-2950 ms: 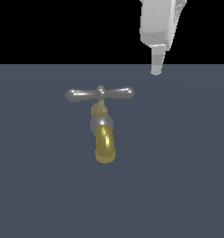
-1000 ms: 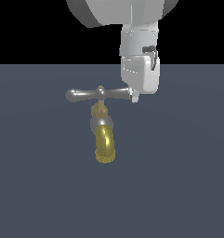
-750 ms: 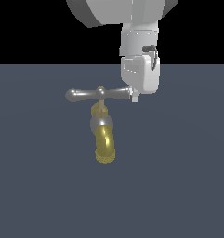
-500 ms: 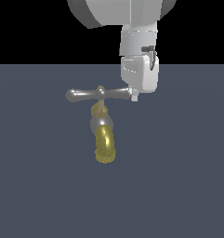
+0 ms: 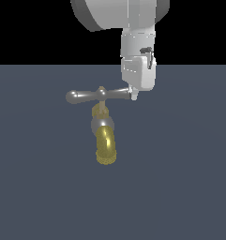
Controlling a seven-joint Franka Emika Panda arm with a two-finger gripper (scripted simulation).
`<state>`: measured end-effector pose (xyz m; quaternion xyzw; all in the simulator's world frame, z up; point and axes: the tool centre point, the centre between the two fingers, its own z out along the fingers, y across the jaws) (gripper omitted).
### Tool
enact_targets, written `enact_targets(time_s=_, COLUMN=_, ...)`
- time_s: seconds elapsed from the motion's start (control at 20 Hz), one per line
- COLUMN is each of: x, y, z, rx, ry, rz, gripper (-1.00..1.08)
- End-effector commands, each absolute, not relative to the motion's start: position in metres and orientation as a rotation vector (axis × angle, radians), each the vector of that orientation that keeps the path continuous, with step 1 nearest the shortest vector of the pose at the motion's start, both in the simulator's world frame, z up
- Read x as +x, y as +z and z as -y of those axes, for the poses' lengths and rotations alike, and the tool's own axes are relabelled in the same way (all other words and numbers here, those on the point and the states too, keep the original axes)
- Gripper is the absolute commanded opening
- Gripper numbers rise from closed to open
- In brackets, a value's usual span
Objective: Turn on the faucet by rotating a designated handle.
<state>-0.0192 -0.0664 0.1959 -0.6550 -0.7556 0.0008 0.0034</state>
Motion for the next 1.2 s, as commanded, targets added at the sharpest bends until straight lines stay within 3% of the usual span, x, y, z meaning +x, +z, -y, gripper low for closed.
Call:
enact_targets(time_s=0.0, x=-0.008, y=0.196, z=0.066, rx=-2.056, ry=0.000, rz=2.375, gripper=-1.00)
enact_targets(time_s=0.75, x=0.022, y=0.194, z=0.075, rx=-2.071, ry=0.010, rz=2.356, gripper=-1.00)
enact_targets(time_s=1.15, x=0.048, y=0.195, z=0.050, rx=-2.066, ry=0.007, rz=2.362, gripper=-1.00)
